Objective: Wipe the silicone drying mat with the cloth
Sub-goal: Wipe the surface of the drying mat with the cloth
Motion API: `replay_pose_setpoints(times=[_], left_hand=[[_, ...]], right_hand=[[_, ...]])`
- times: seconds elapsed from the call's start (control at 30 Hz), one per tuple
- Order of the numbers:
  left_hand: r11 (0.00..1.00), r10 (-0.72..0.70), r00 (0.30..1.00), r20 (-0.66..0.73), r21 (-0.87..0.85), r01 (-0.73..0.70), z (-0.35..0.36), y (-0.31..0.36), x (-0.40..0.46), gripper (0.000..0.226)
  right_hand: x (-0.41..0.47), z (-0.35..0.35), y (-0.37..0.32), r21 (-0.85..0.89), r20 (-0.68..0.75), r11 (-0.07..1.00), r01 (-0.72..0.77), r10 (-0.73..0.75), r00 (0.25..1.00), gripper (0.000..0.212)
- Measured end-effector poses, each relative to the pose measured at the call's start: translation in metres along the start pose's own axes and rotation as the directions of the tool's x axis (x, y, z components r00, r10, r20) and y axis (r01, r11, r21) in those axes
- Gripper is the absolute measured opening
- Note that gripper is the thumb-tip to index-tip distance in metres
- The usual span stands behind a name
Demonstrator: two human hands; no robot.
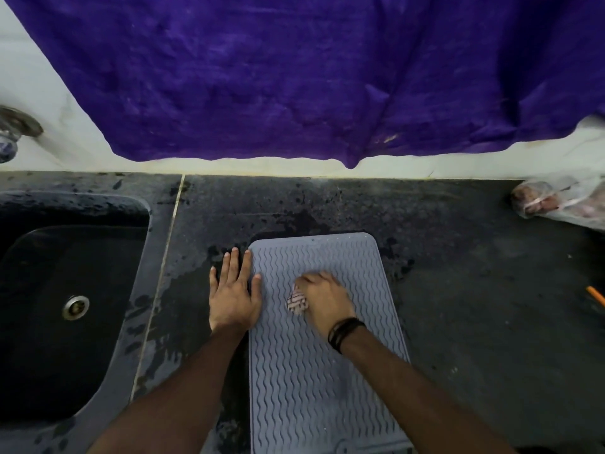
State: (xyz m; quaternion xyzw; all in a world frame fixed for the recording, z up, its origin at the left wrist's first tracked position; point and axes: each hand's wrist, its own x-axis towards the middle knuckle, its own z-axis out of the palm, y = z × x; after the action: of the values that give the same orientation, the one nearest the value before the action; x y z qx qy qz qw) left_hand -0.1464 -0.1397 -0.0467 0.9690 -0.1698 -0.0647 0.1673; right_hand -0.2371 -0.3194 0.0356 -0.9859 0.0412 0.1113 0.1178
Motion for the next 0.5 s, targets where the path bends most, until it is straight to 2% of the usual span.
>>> replay_pose_setpoints(times=[0.13, 0.3, 0.5], left_hand=[[1.000, 0.011, 1.000, -0.006, 0.004, -0.011, 0.002, -0.001, 0.000, 0.066], [1.000, 0.009, 1.000, -0.009, 0.003, -0.009, 0.005, -0.003, 0.000, 0.067], [1.000, 0.008, 0.996, 0.093, 0.006, -0.008, -0.004, 0.000, -0.004, 0.075]], right_hand=[[-0.007, 0.006, -0.010, -0.053, 0.046, 0.998, -0.018, 0.020, 0.999, 0.052], [-0.048, 0.020, -0.011, -0.018, 0.081, 1.000, 0.002, -0.001, 0.997, 0.054], [-0.073, 0.022, -0.016, 0.031, 0.104, 1.000, 0.006, -0.009, 0.995, 0.049]])
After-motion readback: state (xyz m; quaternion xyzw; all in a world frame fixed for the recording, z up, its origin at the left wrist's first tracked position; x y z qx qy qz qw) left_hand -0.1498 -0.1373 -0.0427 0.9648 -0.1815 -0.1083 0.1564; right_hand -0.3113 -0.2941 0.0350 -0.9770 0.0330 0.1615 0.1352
